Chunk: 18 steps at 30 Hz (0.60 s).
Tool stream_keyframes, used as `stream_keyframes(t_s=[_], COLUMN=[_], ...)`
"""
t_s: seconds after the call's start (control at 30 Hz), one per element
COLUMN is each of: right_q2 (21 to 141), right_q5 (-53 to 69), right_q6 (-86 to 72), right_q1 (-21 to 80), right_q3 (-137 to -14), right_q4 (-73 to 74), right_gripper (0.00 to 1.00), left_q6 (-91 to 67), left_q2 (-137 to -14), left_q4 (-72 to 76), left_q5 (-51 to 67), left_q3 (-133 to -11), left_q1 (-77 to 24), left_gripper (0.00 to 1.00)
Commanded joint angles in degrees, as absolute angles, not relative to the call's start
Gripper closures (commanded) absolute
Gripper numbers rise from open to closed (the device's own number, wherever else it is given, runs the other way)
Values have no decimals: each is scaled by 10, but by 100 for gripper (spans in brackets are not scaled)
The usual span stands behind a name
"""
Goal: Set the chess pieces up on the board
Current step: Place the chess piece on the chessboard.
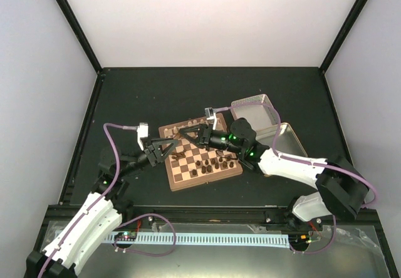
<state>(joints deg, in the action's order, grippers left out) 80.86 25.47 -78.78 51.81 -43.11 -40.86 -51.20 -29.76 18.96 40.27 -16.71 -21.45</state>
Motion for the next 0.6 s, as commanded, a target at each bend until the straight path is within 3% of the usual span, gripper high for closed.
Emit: stream_keyframes(t_s=[0.0,0.2,0.37,0.57], right_q2=[813,799,758,680], right_q5=[246,232,184,73], right_q6=[-783,-736,-664,-557], right_q1=[519,518,513,495], right_q3=[-416,-411,-408,-405], right_q4=[-435,-396,-281,-99], right_gripper=[94,84,49,40], left_q6=[-512,-500,-469,-402], left_q2=[-299,-305,-316,-365], left_q4=[197,110,-31,-303], left_q5=[396,373,365,345], left_q3=[-193,-218,-249,-308], left_q1=[-213,-213,-213,-214], left_gripper=[81,98,99,98])
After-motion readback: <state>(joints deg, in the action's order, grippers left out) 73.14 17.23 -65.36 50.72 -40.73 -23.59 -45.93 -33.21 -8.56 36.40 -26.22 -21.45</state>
